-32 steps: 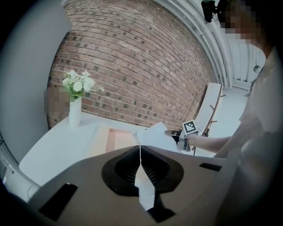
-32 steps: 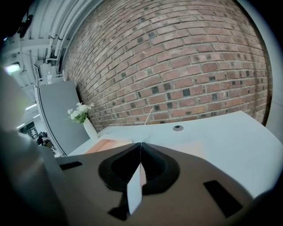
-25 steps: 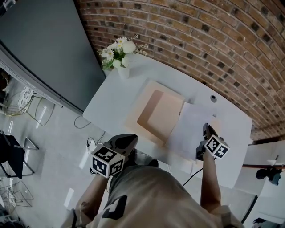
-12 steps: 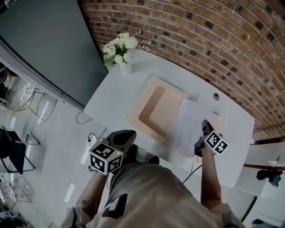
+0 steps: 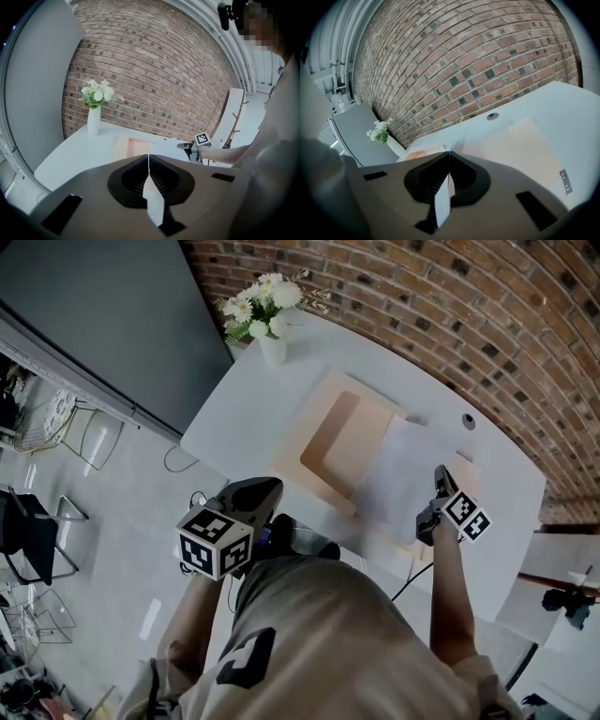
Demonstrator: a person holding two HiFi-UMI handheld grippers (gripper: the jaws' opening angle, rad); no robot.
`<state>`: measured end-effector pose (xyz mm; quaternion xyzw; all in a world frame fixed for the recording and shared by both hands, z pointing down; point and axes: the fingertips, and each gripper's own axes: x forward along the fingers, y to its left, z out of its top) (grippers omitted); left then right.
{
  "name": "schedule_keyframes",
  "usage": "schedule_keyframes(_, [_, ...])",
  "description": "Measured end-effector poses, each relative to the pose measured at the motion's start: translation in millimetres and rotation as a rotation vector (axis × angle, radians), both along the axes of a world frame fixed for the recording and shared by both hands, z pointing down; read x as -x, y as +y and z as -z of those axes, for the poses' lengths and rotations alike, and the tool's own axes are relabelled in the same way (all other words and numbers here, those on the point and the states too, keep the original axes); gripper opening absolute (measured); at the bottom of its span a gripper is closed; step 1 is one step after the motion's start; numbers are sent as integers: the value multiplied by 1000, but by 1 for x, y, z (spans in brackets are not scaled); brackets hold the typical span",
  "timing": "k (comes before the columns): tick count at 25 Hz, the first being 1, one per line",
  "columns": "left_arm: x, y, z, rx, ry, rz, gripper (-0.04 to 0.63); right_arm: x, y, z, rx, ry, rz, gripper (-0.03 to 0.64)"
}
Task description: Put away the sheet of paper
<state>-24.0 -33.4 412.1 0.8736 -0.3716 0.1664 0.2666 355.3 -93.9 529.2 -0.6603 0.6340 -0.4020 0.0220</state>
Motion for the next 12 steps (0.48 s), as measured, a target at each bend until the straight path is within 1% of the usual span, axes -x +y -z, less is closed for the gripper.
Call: schedule_keyframes(12, [15,-7,-5,24,-4,6,20,13,-5,-6,21,-28,-3,23])
